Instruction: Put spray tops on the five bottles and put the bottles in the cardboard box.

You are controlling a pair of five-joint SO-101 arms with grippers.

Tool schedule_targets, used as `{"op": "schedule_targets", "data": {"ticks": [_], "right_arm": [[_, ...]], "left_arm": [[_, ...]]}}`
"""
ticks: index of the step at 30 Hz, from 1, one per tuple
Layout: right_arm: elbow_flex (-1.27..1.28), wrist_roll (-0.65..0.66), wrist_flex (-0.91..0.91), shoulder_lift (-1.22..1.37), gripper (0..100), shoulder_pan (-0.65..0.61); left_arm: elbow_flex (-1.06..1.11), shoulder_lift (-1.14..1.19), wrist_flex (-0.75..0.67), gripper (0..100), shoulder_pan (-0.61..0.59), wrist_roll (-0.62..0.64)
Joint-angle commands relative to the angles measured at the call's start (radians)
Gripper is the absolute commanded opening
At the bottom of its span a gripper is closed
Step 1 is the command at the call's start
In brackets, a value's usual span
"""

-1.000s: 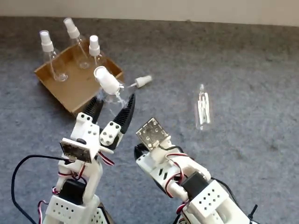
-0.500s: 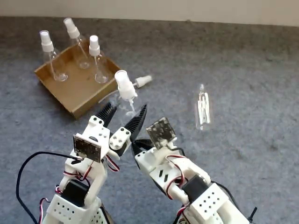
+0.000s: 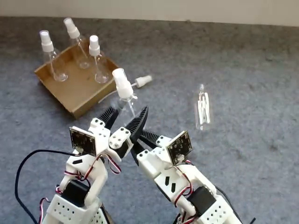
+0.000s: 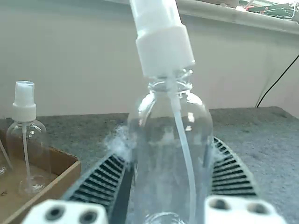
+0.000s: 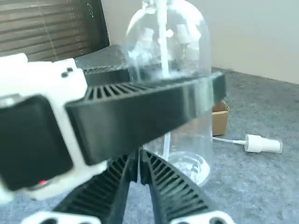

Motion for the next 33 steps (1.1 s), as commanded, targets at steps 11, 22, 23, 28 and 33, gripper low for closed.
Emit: {"op": "schedule_targets", "data": {"ticks": [11,22,23,28,33], "right_arm": [[0.166,0.015,-0.024,-0.01,0.5,0.082],[0.166,0.015,0.012,-0.01,0.5,0.093],[0.166,0.015,0.013,-0.01,0.5,0.093],[0.166,0.015,0.013,-0.01,0.5,0.093],[0.166,0.015,0.013,-0.01,0.5,0.093]], "left_arm": [[-0.056,-0.018,0.121,8,0.091,0.015],[-0.165,-0.019,0.325,8,0.091,0.012],[-0.177,-0.019,0.336,8,0.09,0.012],[-0.225,-0.019,0.423,8,0.091,0.012],[-0.255,-0.019,0.476,8,0.087,0.011]]}}
